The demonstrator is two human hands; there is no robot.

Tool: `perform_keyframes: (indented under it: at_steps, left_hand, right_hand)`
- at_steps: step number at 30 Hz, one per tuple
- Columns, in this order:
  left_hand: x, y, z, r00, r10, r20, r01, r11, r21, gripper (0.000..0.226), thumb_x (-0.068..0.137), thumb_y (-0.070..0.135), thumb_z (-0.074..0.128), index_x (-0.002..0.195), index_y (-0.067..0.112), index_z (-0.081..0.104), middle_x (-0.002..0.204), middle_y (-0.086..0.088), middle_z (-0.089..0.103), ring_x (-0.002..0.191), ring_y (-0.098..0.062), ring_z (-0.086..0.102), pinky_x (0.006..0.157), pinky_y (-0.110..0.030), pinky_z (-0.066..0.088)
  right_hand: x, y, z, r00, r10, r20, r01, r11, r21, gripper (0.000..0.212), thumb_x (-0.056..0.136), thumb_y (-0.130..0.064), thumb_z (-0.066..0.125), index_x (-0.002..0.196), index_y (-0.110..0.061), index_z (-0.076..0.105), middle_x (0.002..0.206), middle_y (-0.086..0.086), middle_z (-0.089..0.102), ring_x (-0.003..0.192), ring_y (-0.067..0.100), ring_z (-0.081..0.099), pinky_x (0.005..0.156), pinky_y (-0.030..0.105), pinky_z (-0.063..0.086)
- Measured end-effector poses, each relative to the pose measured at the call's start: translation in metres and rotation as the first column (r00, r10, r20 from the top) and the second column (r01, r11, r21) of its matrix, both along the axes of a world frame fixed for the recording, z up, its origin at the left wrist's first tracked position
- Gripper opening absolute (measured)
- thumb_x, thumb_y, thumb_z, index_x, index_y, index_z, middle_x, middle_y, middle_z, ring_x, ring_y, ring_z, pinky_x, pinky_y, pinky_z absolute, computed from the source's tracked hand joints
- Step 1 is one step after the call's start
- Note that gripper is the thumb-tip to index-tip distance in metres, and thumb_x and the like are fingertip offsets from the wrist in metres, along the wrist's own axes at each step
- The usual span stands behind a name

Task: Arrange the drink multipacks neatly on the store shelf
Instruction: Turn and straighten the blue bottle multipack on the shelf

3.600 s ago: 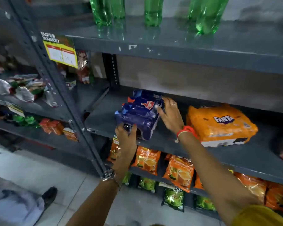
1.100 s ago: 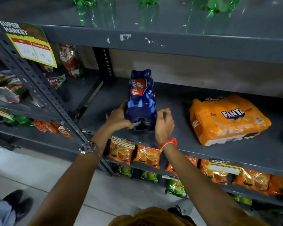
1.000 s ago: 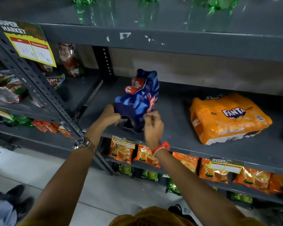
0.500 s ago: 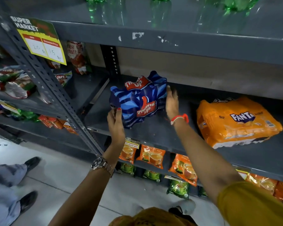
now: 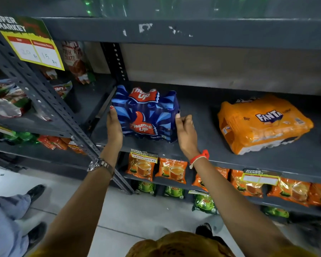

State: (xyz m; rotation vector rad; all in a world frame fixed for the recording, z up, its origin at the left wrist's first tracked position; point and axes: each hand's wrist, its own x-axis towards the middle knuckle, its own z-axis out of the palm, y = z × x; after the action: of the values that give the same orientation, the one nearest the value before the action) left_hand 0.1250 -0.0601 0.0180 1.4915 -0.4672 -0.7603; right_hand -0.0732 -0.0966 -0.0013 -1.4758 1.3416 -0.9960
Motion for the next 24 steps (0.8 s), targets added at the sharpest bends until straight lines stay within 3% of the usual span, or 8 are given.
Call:
perform_keyframes:
  at_steps: [3, 10, 13, 17, 20, 24]
  left_hand:
    - [-0.006, 0.016, -0.007, 0.997, 0.057, 0.051, -0.053, 0.996, -0.065, 0.052, 0.096, 0.047, 0.026, 0.141, 0.022, 0.028, 0.141, -0.007, 0.043, 0.121, -0.020, 0.049, 0.093, -0.029, 0.046]
    - [-0.002, 0.031, -0.009, 0.998, 0.027, 0.056, -0.025, 0.999, -0.036, 0.053, 0.096, 0.046, 0.027, 0.142, 0.021, 0.025, 0.145, -0.006, 0.038, 0.114, -0.012, 0.046, 0.074, -0.013, 0.043]
    - [0.001, 0.032, -0.007, 0.998, 0.015, 0.061, -0.014, 1.000, -0.018, 0.053, 0.095, 0.048, 0.027, 0.142, 0.024, 0.026, 0.145, -0.007, 0.038, 0.116, -0.016, 0.048, 0.087, -0.024, 0.046]
    - [0.004, 0.029, -0.003, 0.997, -0.007, 0.079, 0.005, 1.000, 0.026, 0.058, 0.093, 0.054, 0.026, 0.144, 0.027, 0.021, 0.150, -0.008, 0.032, 0.129, -0.024, 0.043, 0.107, -0.042, 0.039]
    - [0.002, 0.024, 0.001, 0.998, -0.029, 0.061, 0.027, 0.999, 0.027, 0.061, 0.092, 0.056, 0.026, 0.144, 0.027, 0.020, 0.149, -0.008, 0.034, 0.128, -0.024, 0.044, 0.106, -0.041, 0.040]
    - [-0.006, 0.022, 0.001, 0.997, -0.028, 0.070, 0.026, 0.999, 0.033, 0.058, 0.094, 0.052, 0.024, 0.145, 0.025, 0.017, 0.148, -0.009, 0.034, 0.115, -0.015, 0.046, 0.093, -0.030, 0.041]
  right_hand:
    - [0.004, 0.016, -0.008, 1.000, -0.029, -0.005, 0.029, 0.998, -0.048, 0.029, 0.093, -0.051, 0.036, 0.080, -0.025, 0.037, 0.095, 0.003, 0.060, 0.092, 0.021, 0.060, 0.080, 0.044, 0.050]
    - [0.010, 0.029, -0.011, 0.993, -0.114, -0.010, 0.113, 0.990, -0.081, 0.027, 0.094, -0.050, 0.035, 0.073, -0.033, 0.032, 0.088, -0.004, 0.053, 0.093, 0.021, 0.057, 0.078, 0.040, 0.045]
    - [0.011, 0.032, -0.012, 0.995, -0.096, -0.012, 0.095, 0.991, -0.091, 0.026, 0.091, -0.054, 0.034, 0.082, -0.030, 0.037, 0.096, 0.003, 0.055, 0.096, 0.021, 0.057, 0.082, 0.043, 0.049]
    - [0.008, 0.037, -0.014, 1.000, 0.010, -0.023, -0.014, 0.986, -0.169, 0.044, 0.086, -0.048, 0.054, 0.106, -0.010, 0.045, 0.105, 0.003, 0.044, 0.107, 0.024, 0.052, 0.084, 0.033, 0.046]
    - [0.006, 0.034, -0.010, 0.999, 0.020, -0.043, -0.028, 0.983, -0.181, 0.043, 0.086, -0.041, 0.058, 0.108, -0.007, 0.045, 0.106, 0.007, 0.044, 0.107, 0.027, 0.052, 0.083, 0.037, 0.049]
    - [0.001, 0.029, -0.008, 0.999, 0.013, -0.040, -0.021, 0.984, -0.179, 0.040, 0.086, -0.045, 0.057, 0.106, -0.013, 0.044, 0.110, 0.012, 0.050, 0.105, 0.024, 0.054, 0.081, 0.038, 0.053]
